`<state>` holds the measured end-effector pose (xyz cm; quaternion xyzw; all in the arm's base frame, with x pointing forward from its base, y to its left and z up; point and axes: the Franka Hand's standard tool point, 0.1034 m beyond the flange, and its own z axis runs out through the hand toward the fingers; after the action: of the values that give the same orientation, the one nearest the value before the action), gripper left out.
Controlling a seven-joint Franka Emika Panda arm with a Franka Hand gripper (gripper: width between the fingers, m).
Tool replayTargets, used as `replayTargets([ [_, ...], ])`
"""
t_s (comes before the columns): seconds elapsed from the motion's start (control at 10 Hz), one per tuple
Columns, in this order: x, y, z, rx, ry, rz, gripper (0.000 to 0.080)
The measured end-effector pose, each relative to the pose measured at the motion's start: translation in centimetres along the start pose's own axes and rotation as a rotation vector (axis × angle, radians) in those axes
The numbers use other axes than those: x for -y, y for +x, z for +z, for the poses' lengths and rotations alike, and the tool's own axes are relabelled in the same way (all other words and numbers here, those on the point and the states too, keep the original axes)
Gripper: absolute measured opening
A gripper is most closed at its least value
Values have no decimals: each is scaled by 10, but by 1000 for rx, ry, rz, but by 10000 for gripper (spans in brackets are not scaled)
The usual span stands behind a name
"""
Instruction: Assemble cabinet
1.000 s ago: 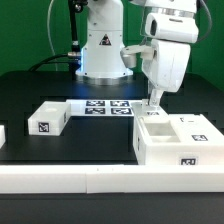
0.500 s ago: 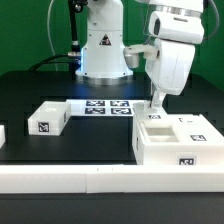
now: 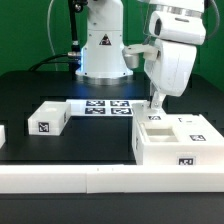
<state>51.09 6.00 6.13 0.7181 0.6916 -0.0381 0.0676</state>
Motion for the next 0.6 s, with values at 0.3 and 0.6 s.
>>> replayTargets([
  [0.3,-13,1,-3,13,11,1,64],
  [0.6,-61,3,-6,61,43,2,64],
])
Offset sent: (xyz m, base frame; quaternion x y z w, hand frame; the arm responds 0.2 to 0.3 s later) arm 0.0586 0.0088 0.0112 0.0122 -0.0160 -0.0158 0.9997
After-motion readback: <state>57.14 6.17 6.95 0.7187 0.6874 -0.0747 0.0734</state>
